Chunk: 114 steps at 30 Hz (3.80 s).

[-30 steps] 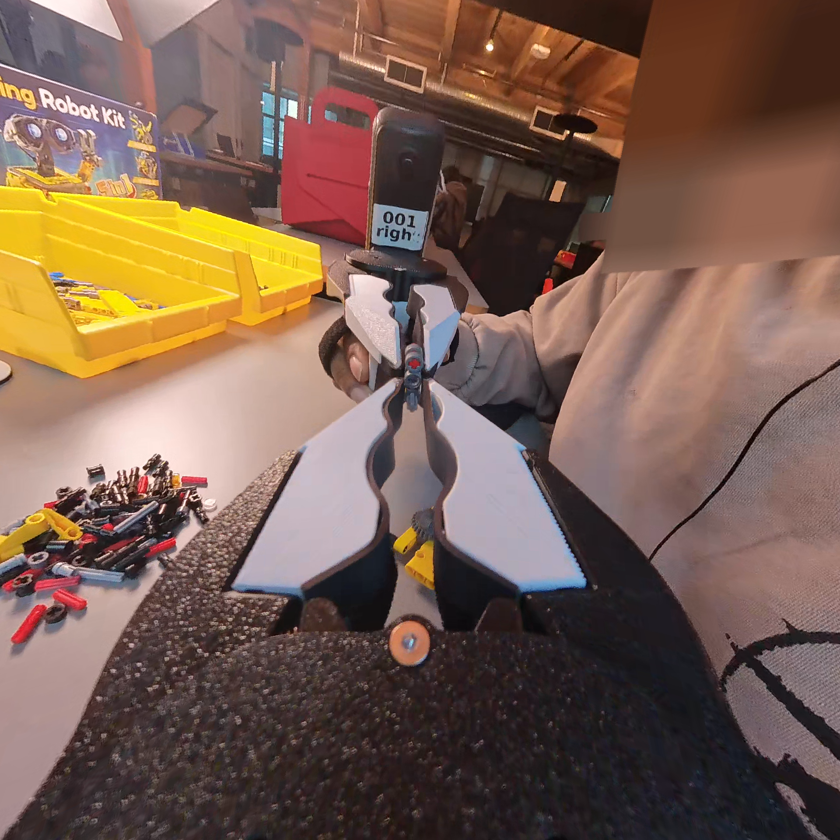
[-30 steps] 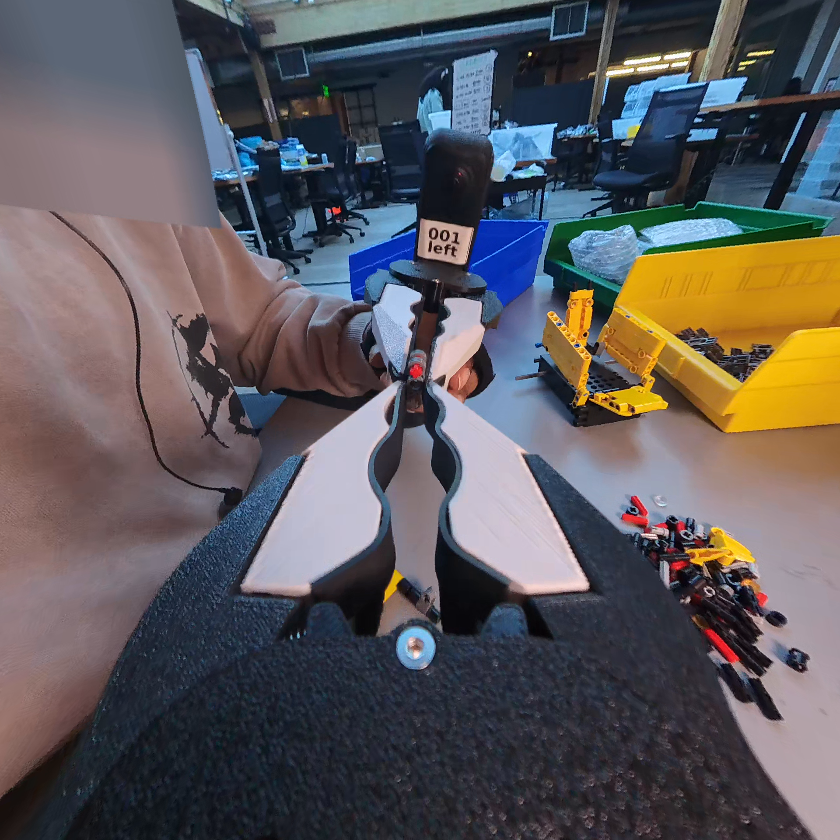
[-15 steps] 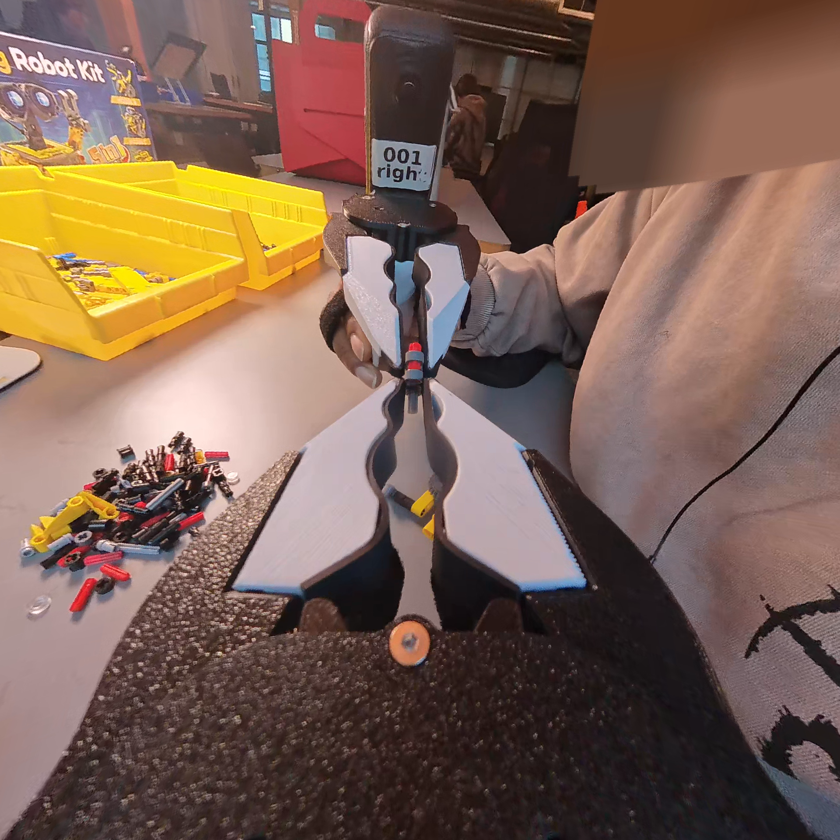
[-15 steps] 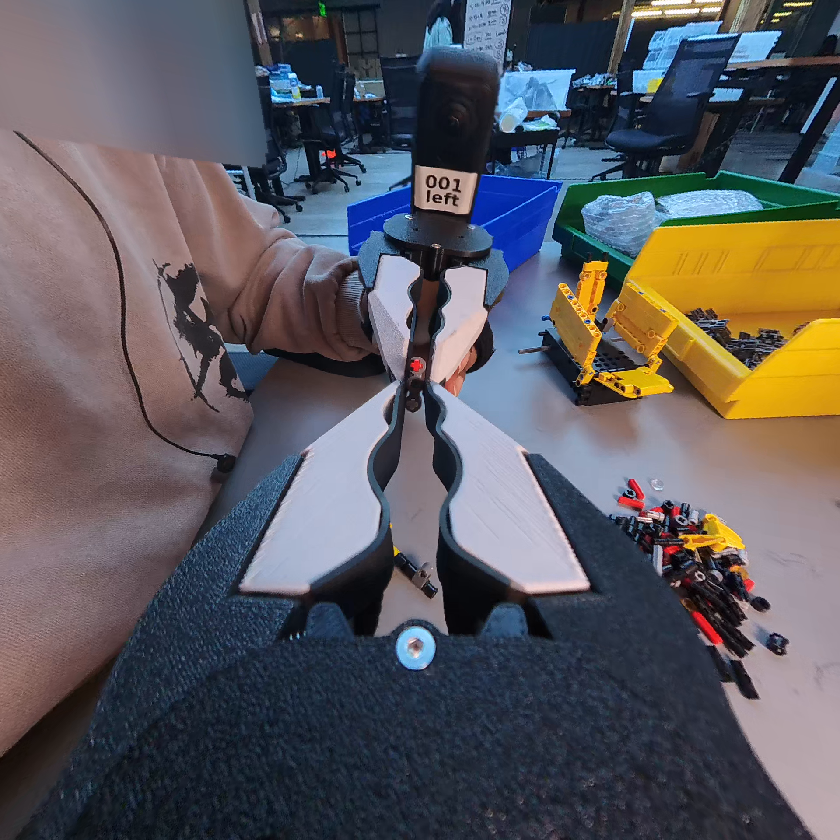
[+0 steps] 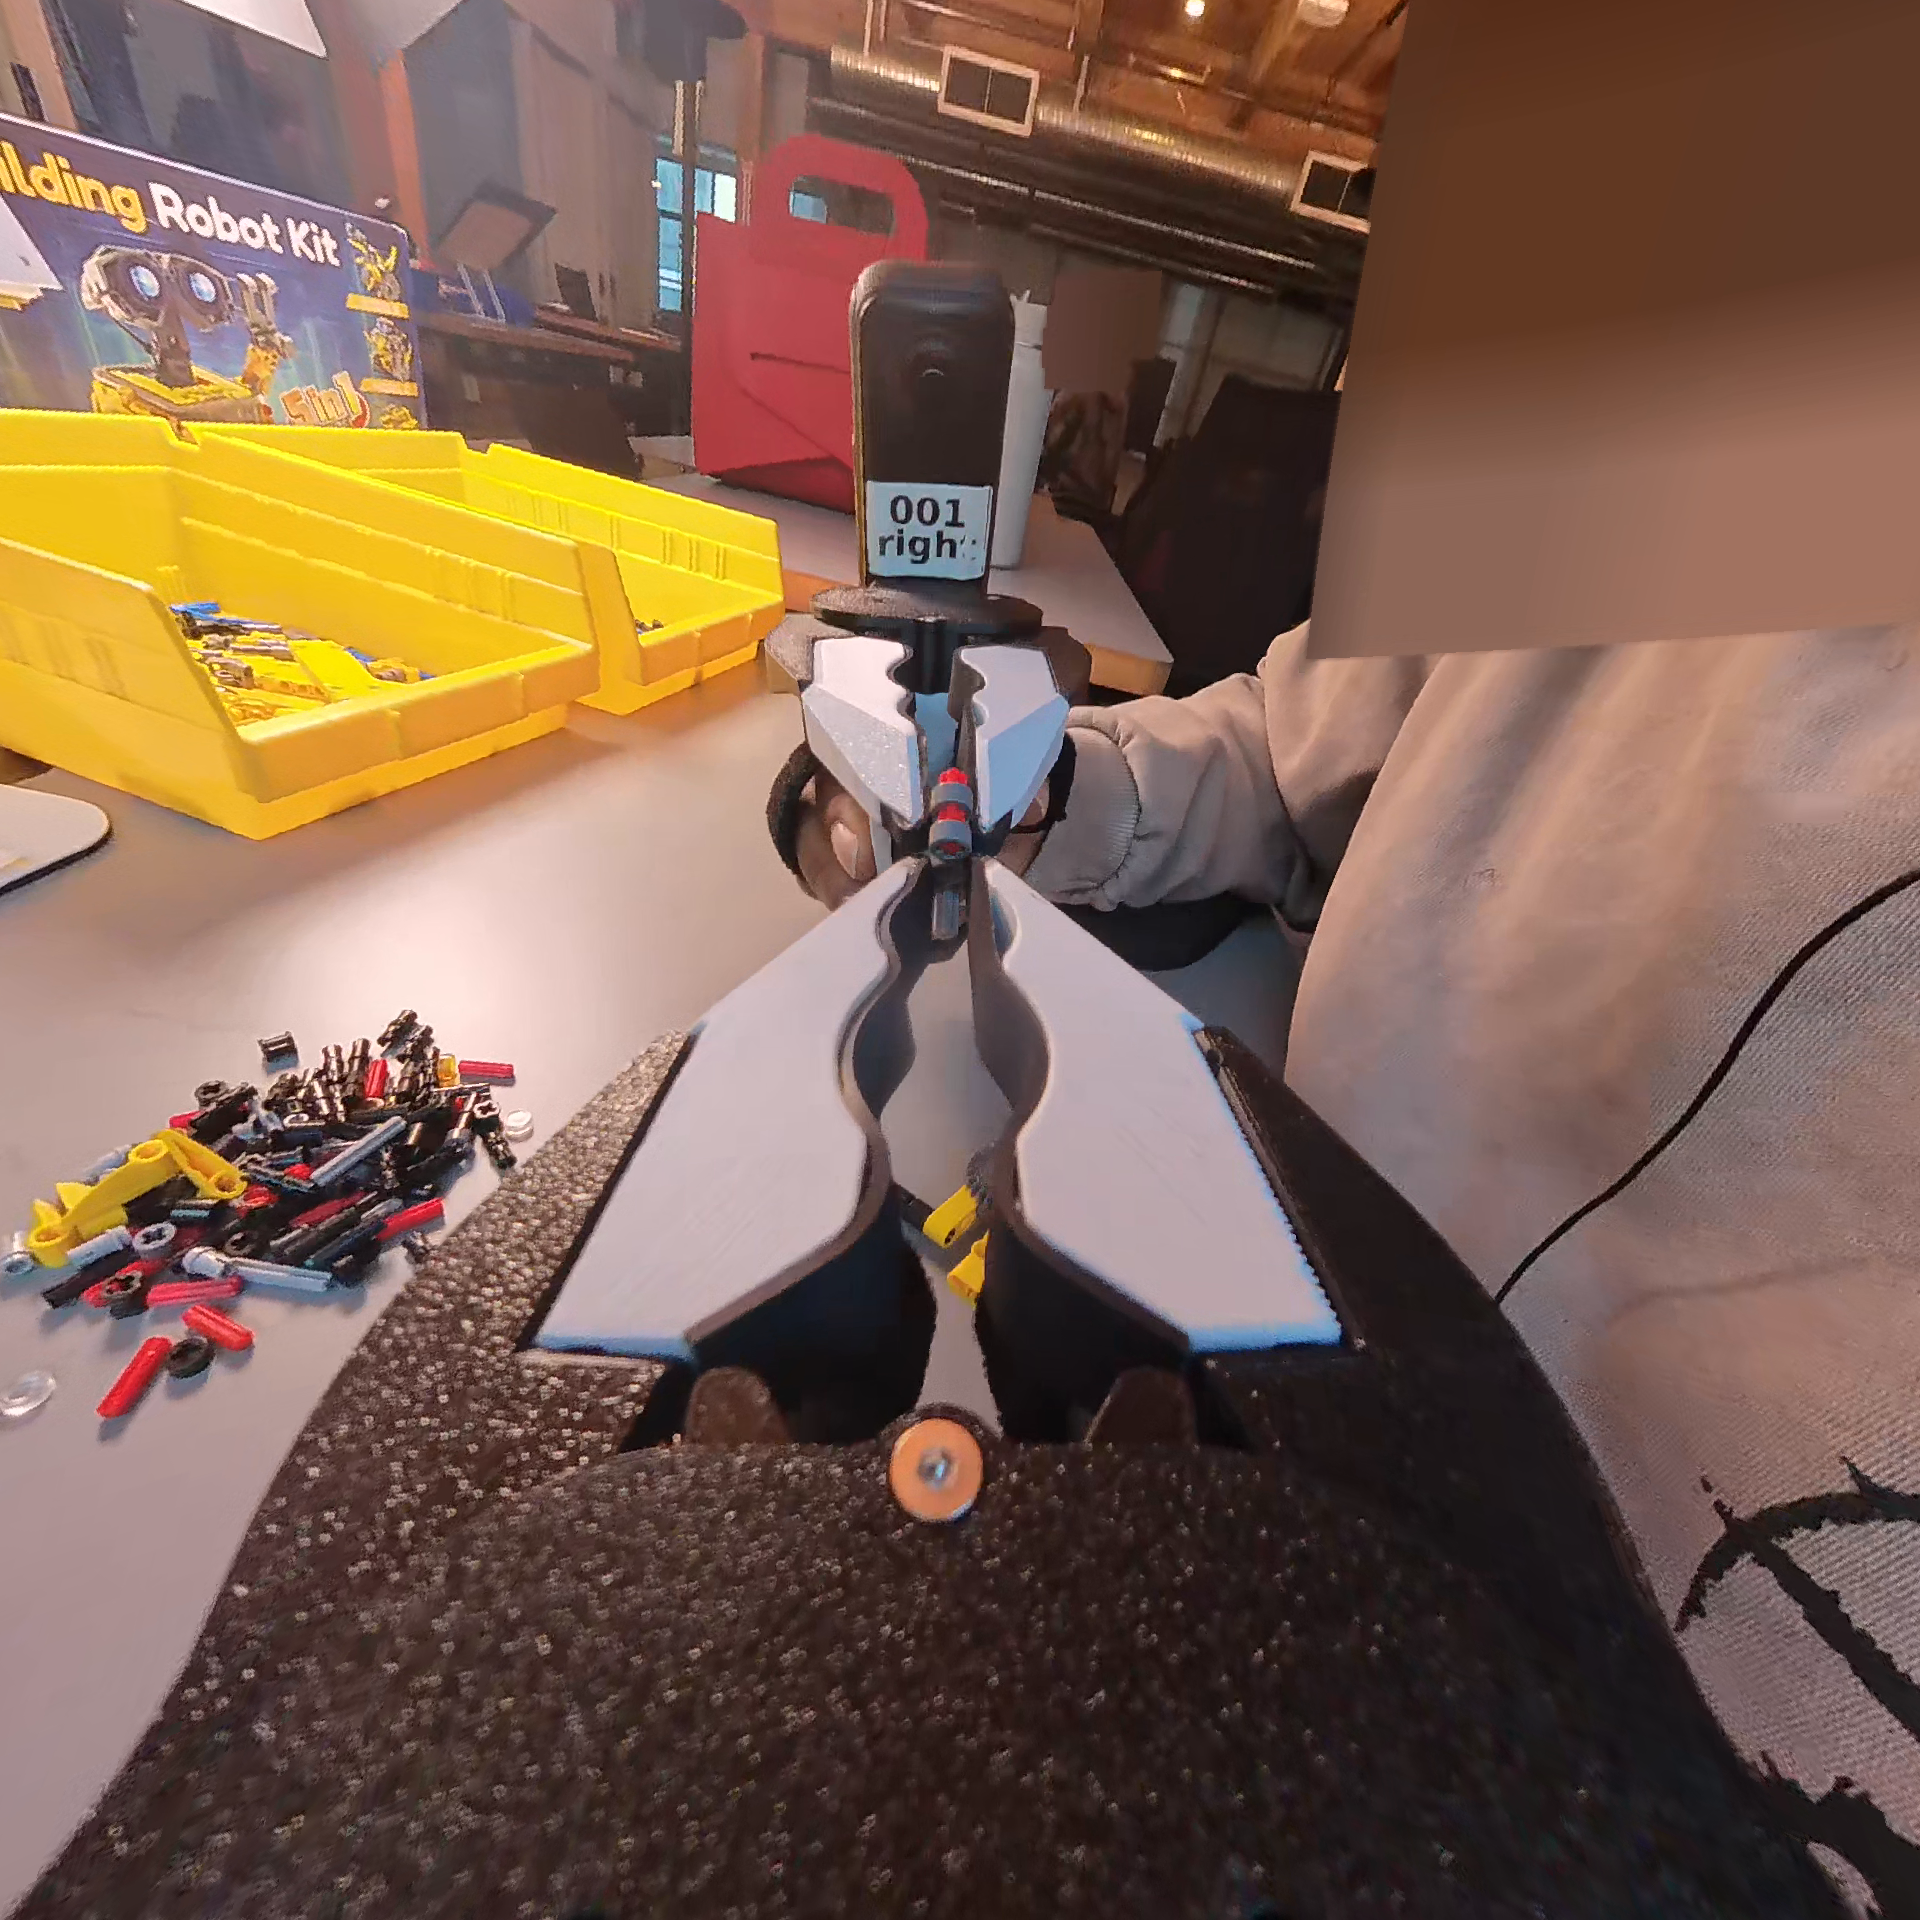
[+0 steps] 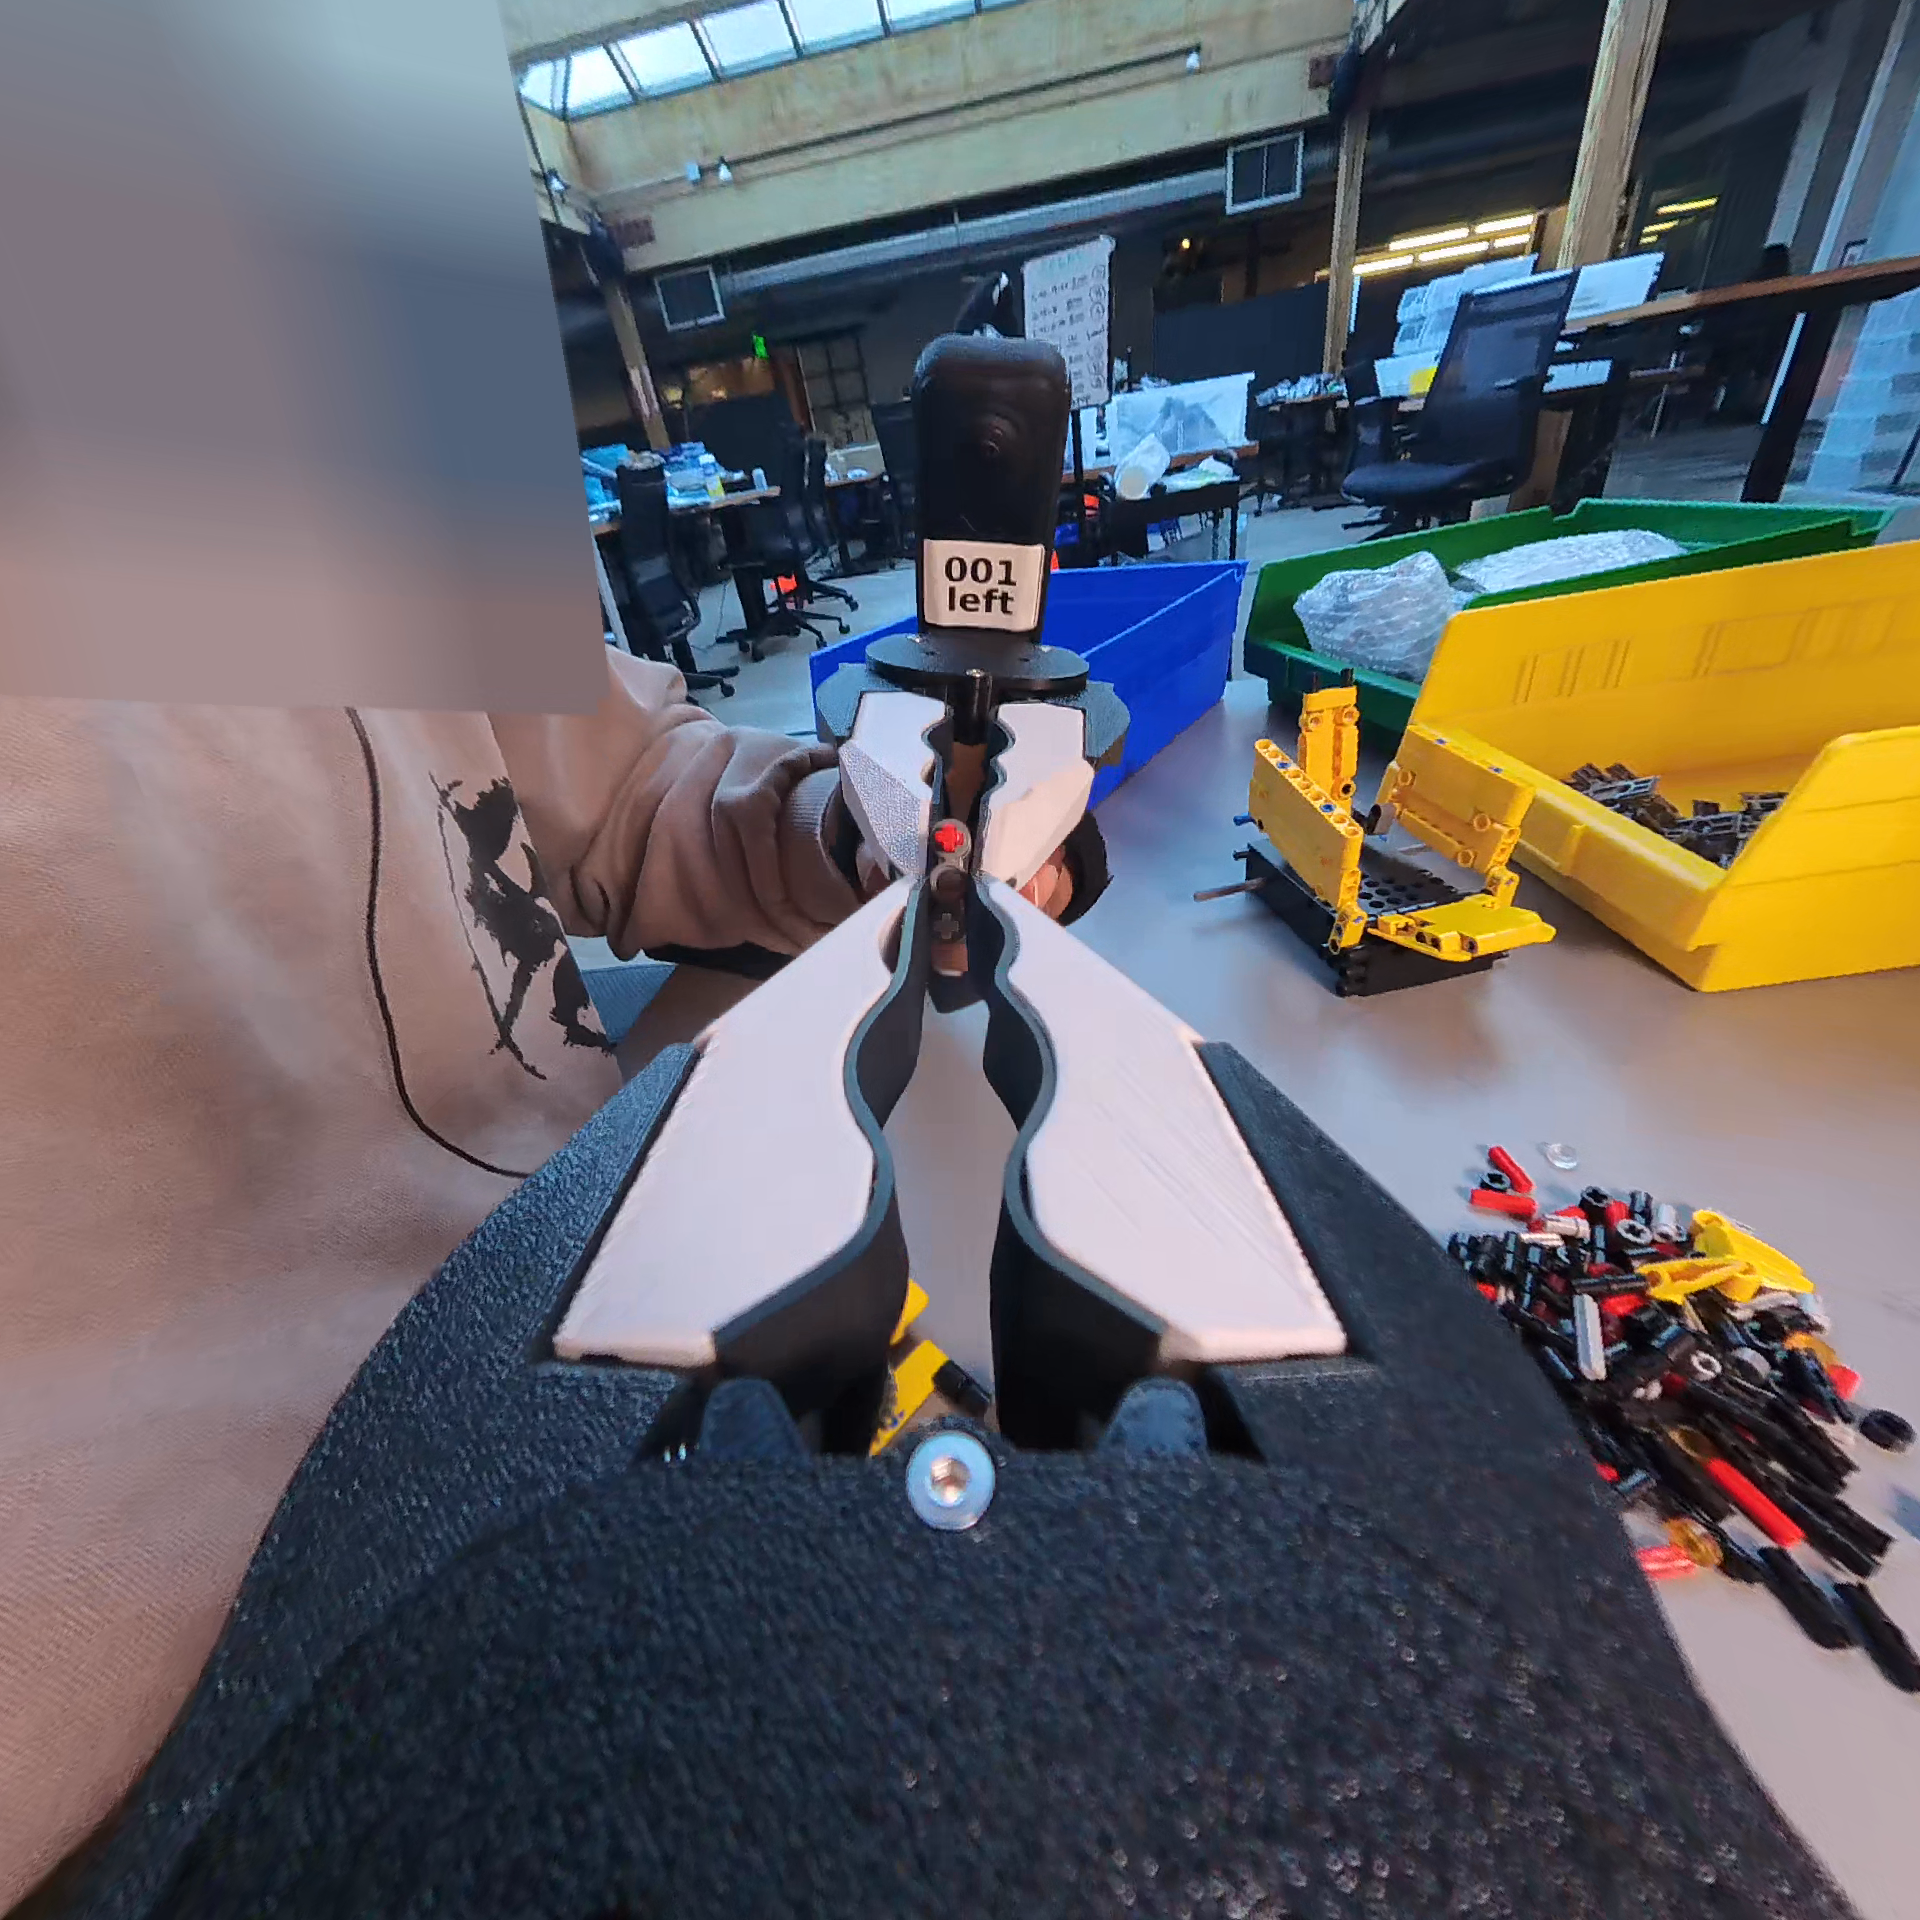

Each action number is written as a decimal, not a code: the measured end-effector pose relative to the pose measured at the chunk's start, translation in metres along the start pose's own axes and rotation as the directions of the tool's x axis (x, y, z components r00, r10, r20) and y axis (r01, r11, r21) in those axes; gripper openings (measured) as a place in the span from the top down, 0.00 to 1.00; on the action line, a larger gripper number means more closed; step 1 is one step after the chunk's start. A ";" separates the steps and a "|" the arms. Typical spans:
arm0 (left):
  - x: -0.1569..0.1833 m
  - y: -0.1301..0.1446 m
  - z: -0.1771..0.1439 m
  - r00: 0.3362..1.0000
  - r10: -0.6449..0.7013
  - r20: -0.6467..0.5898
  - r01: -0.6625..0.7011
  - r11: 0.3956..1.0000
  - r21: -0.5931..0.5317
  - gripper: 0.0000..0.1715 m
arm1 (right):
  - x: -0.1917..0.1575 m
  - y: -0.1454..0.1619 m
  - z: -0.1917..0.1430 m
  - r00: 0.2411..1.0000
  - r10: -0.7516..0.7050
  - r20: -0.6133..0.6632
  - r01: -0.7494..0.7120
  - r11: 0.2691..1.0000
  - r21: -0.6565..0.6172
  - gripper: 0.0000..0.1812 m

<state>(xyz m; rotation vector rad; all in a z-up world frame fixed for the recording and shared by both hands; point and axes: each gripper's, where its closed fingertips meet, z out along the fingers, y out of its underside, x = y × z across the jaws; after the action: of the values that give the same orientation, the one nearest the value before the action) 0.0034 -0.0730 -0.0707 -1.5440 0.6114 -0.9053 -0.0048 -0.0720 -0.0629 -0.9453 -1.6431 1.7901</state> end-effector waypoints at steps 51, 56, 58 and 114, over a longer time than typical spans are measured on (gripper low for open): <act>0.000 0.011 0.000 1.000 0.008 0.028 -0.006 0.997 -0.081 0.92 | -0.003 0.012 0.005 0.994 0.091 0.053 -0.088 0.994 -0.057 0.97; -0.002 0.015 -0.001 0.996 0.053 0.070 -0.044 0.992 -0.119 0.93 | -0.002 0.015 0.009 0.982 0.180 0.055 -0.176 0.982 -0.063 0.97; -0.006 0.015 -0.001 0.994 0.039 0.099 -0.026 0.992 -0.124 0.94 | 0.002 0.015 0.010 0.973 0.227 0.035 -0.226 0.973 -0.040 0.97; 0.003 -0.004 0.001 0.993 -0.117 0.001 0.117 0.992 0.045 0.97 | 0.000 -0.002 0.002 0.995 0.100 0.006 -0.100 0.995 -0.007 0.98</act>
<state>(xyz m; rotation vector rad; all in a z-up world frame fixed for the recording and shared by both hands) 0.0052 -0.0738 -0.0665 -1.5531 0.4992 -0.9982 -0.0067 -0.0729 -0.0608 -1.0429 -1.6322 1.8562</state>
